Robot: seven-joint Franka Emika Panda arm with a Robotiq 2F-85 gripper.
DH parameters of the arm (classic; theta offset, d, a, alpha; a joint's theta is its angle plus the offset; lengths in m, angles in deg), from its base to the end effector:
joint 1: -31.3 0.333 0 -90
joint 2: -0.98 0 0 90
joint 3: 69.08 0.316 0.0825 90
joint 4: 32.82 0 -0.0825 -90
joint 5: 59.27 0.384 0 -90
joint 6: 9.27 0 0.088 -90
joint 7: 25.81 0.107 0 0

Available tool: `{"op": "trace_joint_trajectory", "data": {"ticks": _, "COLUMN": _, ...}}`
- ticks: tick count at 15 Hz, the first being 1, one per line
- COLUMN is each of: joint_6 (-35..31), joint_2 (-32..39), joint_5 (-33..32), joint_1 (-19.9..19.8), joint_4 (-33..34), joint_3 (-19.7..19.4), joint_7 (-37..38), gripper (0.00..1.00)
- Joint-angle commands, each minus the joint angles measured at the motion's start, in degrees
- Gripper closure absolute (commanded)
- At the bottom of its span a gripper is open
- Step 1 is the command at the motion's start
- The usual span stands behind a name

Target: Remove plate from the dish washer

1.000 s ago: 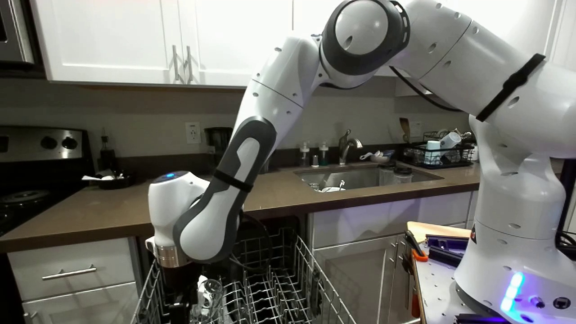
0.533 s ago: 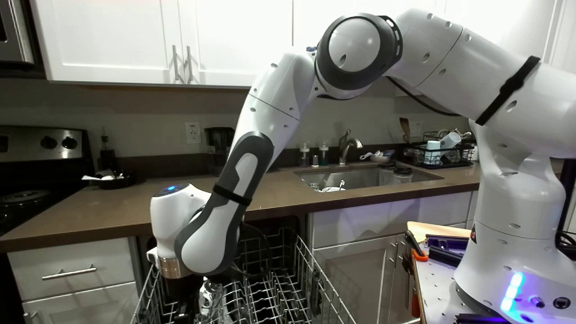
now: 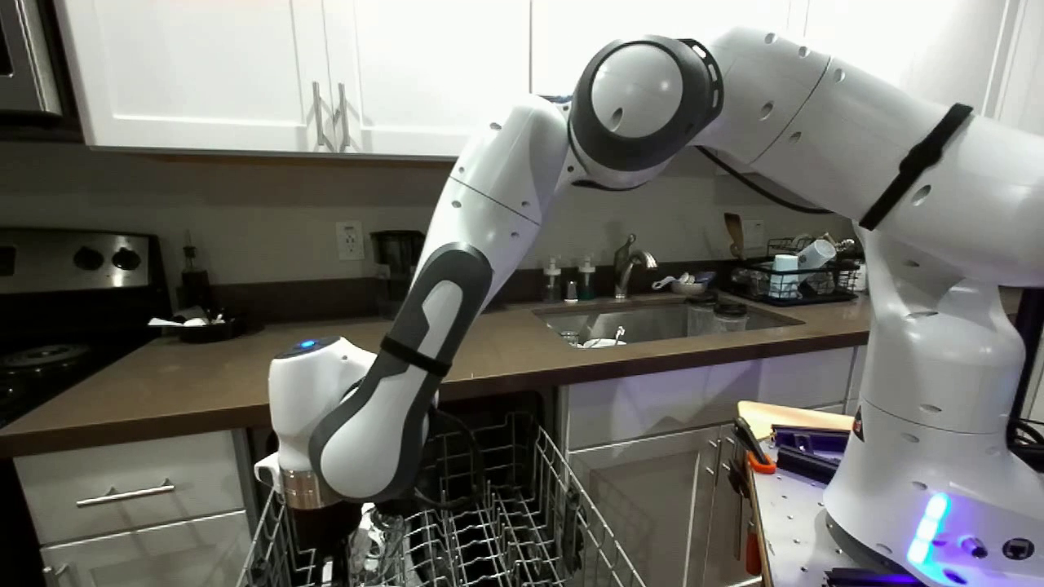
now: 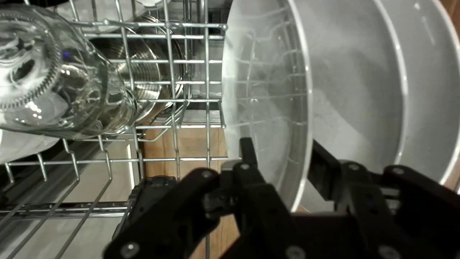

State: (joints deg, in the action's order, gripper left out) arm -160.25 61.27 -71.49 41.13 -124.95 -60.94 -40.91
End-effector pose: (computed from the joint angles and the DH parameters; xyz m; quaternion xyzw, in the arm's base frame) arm 0.6226 0.2003 0.0123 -0.9403 -0.3402 0.0044 0.0107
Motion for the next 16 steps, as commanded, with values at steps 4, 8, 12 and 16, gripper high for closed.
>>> {"op": "trace_joint_trajectory", "data": {"ticks": 4, "joint_6": -0.7, "joint_2": -0.1, "joint_5": 2.9, "joint_1": -8.3, "joint_4": -1.3, "joint_3": 7.5, "joint_7": -9.2, "gripper": 0.95}}
{"op": "trace_joint_trajectory", "data": {"ticks": 8, "joint_6": -2.1, "joint_2": -0.8, "joint_5": 5.8, "joint_1": -15.1, "joint_4": -4.8, "joint_3": 12.6, "joint_7": -14.9, "gripper": 0.93}}
{"op": "trace_joint_trajectory", "data": {"ticks": 12, "joint_6": -1.7, "joint_2": -2.5, "joint_5": 7.2, "joint_1": -18.8, "joint_4": -7.7, "joint_3": 14.6, "joint_7": -17.1, "gripper": 0.93}}
{"op": "trace_joint_trajectory", "data": {"ticks": 16, "joint_6": -1.6, "joint_2": -4.6, "joint_5": 7.0, "joint_1": -19.5, "joint_4": -9.7, "joint_3": 15.0, "joint_7": -16.5, "gripper": 0.93}}
